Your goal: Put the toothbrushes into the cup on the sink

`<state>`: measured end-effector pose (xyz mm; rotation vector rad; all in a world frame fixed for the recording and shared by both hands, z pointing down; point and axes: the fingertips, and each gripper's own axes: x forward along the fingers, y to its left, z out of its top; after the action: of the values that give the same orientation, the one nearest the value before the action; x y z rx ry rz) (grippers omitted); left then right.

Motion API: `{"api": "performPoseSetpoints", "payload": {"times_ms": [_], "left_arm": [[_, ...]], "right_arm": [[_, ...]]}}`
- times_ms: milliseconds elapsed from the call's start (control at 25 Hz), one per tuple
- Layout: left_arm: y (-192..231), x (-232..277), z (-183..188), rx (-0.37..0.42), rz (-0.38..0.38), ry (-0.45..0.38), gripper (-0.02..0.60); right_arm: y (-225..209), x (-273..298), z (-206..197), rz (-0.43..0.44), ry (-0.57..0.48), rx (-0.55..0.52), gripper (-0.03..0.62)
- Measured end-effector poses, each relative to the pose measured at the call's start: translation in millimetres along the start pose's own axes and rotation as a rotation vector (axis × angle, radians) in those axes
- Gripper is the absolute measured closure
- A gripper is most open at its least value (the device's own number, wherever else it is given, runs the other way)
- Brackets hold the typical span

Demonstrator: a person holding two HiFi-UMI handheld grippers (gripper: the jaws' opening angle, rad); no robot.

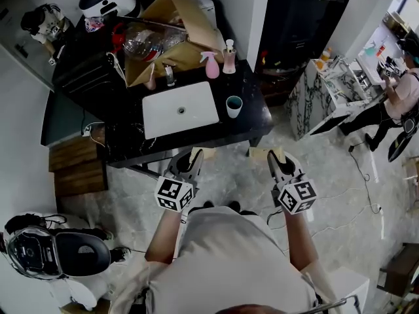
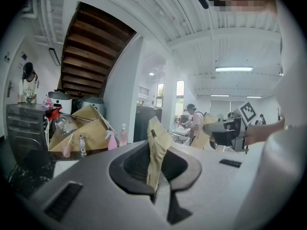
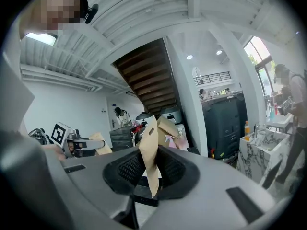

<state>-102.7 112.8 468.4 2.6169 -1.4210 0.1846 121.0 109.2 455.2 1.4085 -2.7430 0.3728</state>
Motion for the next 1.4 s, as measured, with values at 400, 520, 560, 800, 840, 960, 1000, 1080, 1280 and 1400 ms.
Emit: {"api": "performPoseSetpoints", "payload": {"times_ms": [400, 520, 560, 800, 840, 960, 1000, 1080, 1280, 1400], "left_arm": [[-17, -6, -9, -0.008, 0.059, 0.012, 0.543], [-22, -8, -11, -0.009, 0.08, 0.011, 0.541], [-23, -9, -12, -0.011, 0.087, 0.011, 0.541], [-28, -13, -14, -0.019, 0.118, 0.009, 0.543], [-27, -13, -15, -0.021, 0.122, 0.011, 0.543], [-24, -13, -19, -0.025, 0.13, 0.022, 0.543], [-23, -13, -20, -0.026, 0.132, 0.025, 0.543], [-20, -12, -22, -0.028, 0.133, 0.025, 0.543], [-13, -2, -21, -0.033, 0.126, 0.024, 0.543], [-1, 7, -21, -0.033, 0.12, 0.025, 0.543]], "right_arm": [[-13, -7, -7, 0.054, 0.003, 0.013, 0.516], [-15, -9, -10, 0.076, 0.006, 0.008, 0.516], [-15, -10, -11, 0.082, 0.008, 0.007, 0.516], [-21, -12, -18, 0.107, 0.018, 0.013, 0.516], [-22, -11, -18, 0.107, 0.02, 0.014, 0.516], [-23, -7, -19, 0.109, 0.023, 0.02, 0.516], [-23, -6, -19, 0.112, 0.024, 0.02, 0.516], [-22, -3, -22, 0.117, 0.029, 0.02, 0.516], [-31, 7, -24, 0.105, 0.038, 0.028, 0.516], [-36, 16, -25, 0.091, 0.038, 0.031, 0.516]]}}
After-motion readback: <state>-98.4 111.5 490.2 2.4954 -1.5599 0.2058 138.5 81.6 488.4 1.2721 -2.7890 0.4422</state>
